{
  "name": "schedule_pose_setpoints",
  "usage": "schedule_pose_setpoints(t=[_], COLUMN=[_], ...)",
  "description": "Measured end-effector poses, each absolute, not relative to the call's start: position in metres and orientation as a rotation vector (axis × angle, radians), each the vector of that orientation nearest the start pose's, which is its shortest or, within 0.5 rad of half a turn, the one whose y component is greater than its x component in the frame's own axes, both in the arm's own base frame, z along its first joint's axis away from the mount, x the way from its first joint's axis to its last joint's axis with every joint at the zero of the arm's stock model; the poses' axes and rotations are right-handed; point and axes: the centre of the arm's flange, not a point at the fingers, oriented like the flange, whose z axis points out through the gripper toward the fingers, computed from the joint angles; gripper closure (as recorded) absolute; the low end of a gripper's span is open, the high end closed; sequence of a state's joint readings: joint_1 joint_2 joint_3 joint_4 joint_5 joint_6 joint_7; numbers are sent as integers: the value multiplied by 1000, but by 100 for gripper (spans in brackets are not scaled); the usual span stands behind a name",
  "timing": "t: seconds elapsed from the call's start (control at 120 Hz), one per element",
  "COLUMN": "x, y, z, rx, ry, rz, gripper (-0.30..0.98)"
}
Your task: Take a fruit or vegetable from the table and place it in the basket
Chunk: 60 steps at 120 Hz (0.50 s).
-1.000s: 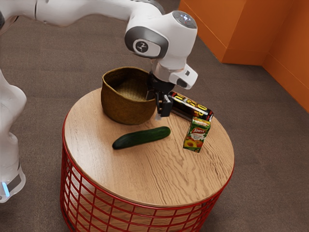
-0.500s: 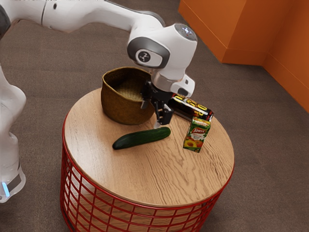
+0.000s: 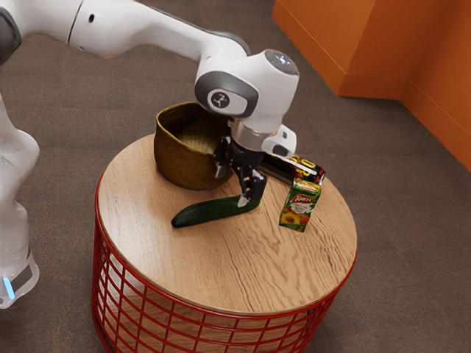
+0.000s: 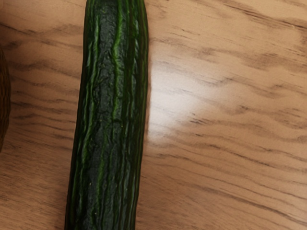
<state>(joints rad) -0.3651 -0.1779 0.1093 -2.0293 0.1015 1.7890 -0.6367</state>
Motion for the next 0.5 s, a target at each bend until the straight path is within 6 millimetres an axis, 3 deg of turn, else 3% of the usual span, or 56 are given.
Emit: schedule_pose_setpoints(t=[0.5], x=[483], y=[-119], z=[478], rx=[-2990], ry=[-574], rz=[144], gripper=[0])
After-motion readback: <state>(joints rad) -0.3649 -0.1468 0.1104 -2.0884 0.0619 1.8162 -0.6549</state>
